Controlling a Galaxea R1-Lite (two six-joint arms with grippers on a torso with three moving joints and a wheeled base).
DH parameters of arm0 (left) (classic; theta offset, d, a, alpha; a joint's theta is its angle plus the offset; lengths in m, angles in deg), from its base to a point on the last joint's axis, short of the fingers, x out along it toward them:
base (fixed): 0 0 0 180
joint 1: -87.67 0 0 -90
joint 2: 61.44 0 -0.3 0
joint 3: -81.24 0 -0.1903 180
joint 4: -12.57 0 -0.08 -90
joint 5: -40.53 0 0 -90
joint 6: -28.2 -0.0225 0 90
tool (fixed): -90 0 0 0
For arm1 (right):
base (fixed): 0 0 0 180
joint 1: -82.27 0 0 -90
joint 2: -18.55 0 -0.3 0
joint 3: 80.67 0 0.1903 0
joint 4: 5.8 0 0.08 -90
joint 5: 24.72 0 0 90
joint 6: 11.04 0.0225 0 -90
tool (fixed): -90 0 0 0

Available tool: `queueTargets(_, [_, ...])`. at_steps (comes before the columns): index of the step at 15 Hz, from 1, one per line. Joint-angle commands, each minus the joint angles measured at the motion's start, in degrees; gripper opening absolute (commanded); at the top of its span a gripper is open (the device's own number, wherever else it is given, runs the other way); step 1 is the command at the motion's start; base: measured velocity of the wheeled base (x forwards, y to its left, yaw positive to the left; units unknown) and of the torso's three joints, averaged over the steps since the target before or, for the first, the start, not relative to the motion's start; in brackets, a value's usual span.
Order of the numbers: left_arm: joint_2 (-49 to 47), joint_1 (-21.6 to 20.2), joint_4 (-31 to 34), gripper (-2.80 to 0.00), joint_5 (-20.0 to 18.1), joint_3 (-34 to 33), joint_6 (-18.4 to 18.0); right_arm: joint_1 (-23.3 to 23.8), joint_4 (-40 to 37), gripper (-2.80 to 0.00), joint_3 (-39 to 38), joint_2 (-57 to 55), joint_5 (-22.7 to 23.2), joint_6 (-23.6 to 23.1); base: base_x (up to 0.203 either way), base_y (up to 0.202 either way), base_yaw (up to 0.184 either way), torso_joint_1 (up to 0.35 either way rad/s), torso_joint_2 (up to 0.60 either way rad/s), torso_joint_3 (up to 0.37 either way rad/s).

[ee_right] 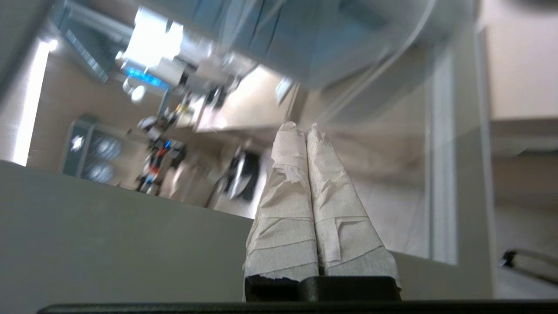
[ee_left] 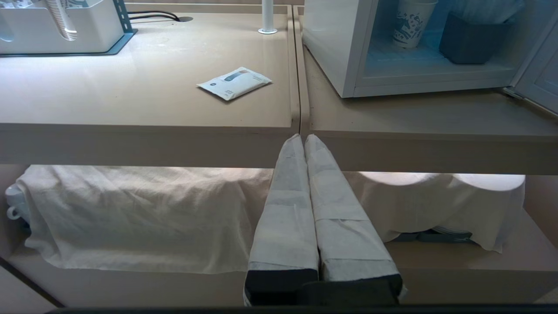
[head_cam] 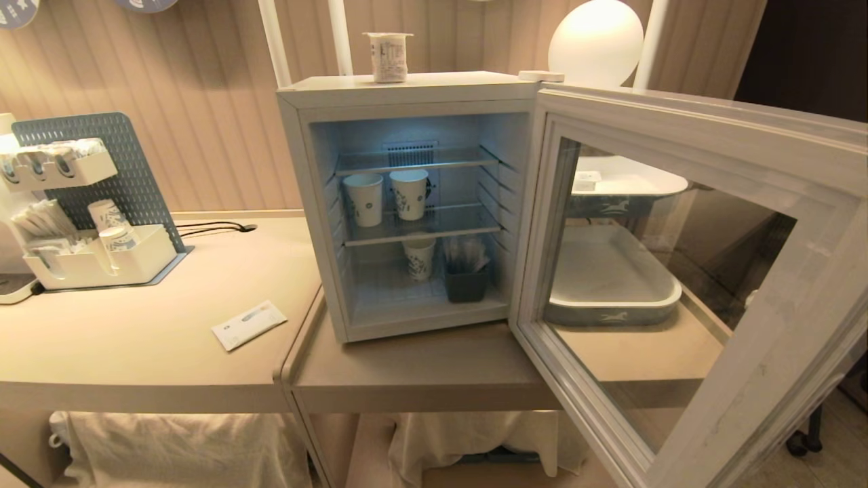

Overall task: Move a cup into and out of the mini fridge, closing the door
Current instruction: Close the freezer door

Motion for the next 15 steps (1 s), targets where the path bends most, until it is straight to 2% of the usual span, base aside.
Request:
queueTargets(1, [-0.02,-0.04,-0.01,-2.8,0.03,-0.09,0.02,-4.74,0.69,-2.8,0.0,-4.22,0.57,0.26,0.0,0.0,0.0,0.0,0.0,0.0])
queueTargets(2, [0.02,-0.04,-0.01,-2.8,0.03,-0.09,0.02,-7.62,1.1,-2.8,0.24,-4.27,-0.71,0.32,0.0,0.0,0.0,0.0,0.0,0.0])
queueTargets(4, [-0.06,-0.04,-0.01,-2.8,0.03,-0.09,0.02,-15.33,1.81,-2.8,1.19,-4.34,-7.68,0.55,0.0,0.0,0.0,0.0,0.0,0.0])
queueTargets(7, [-0.06,-0.04,-0.01,-2.8,0.03,-0.09,0.02,-30.0,3.2,-2.8,5.91,-5.6,-25.41,3.31,0.0,0.0,0.0,0.0,0.0,0.0])
queueTargets(9, [0.02,-0.04,-0.01,-2.8,0.03,-0.09,0.02,-39.37,3.67,-2.8,12.6,-9.55,-38.47,4.62,0.0,0.0,0.0,0.0,0.0,0.0])
queueTargets(11, [0.02,-0.04,-0.01,-2.8,0.03,-0.09,0.02,-47.37,3.0,-2.8,19.17,-14.67,-48.63,4.59,0.0,0.0,0.0,0.0,0.0,0.0])
queueTargets(13, [0.01,-0.04,-0.01,-2.8,0.03,-0.09,0.02,-51.88,-2.0,-2.8,25.8,-17.92,-54.94,1.26,0.0,0.0,0.0,0.0,0.0,0.0])
queueTargets(15, [-0.06,-0.04,-0.01,-2.8,0.03,-0.09,0.02,-55.4,-7.22,-2.8,32.37,-20.84,-62.25,-6.05,0.0,0.0,0.0,0.0,0.0,0.0])
